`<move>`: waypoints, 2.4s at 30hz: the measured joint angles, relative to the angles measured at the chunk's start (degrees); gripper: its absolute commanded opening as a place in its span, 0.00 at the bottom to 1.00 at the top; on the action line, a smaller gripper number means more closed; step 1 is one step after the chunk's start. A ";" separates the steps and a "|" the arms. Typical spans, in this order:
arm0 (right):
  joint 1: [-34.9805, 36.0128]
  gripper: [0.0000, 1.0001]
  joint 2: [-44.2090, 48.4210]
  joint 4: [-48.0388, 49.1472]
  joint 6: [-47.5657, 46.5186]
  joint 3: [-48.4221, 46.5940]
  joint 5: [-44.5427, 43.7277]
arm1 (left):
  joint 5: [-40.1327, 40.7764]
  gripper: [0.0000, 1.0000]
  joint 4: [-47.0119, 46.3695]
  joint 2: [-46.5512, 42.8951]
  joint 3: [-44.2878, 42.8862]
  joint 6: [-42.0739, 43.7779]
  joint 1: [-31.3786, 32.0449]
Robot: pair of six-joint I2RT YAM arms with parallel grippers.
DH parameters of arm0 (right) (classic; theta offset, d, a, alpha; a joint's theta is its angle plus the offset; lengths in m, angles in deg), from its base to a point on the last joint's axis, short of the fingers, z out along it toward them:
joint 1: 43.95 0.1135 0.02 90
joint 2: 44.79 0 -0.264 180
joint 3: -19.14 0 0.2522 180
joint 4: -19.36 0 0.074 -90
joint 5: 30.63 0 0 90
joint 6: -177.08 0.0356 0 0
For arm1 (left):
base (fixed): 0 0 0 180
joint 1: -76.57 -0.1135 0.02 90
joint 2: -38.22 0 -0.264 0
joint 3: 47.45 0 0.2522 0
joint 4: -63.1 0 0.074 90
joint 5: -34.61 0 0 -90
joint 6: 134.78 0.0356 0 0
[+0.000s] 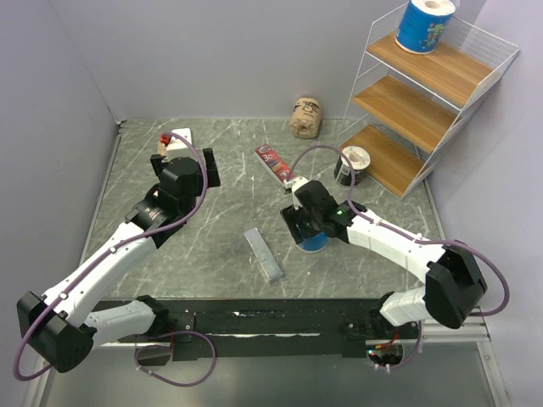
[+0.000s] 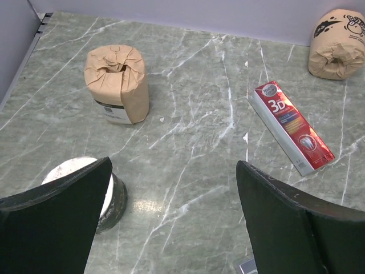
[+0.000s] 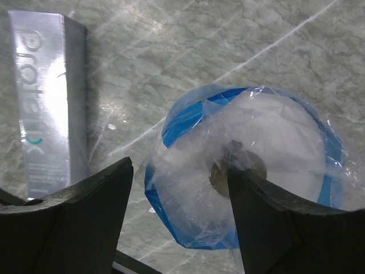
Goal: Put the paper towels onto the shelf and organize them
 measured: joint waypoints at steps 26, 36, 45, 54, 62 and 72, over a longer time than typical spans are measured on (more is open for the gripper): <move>3.21 0.30 -2.40 -5.38 -5.73 -3.74 -6.21 | 0.24 0.97 -0.02 0.02 0.00 -0.42 0.00; 3.48 0.30 3.06 -15.13 -17.73 -27.17 -12.96 | 0.24 0.97 0.00 0.04 0.00 -0.61 0.00; 2.69 0.31 5.66 -10.16 -39.54 -37.44 -26.01 | 0.24 0.96 0.48 0.04 0.00 -1.03 0.00; -12.74 0.31 2.38 -4.57 -55.67 -46.49 -24.55 | 0.22 0.97 0.59 0.04 0.00 -1.46 0.00; -21.64 0.31 -2.40 -3.34 -60.52 -55.63 -21.75 | 0.20 0.96 0.63 0.04 0.00 -1.66 0.00; -28.04 0.34 -9.53 -1.64 -62.64 -60.19 -18.03 | 0.17 0.97 0.68 0.35 -0.02 -1.66 0.00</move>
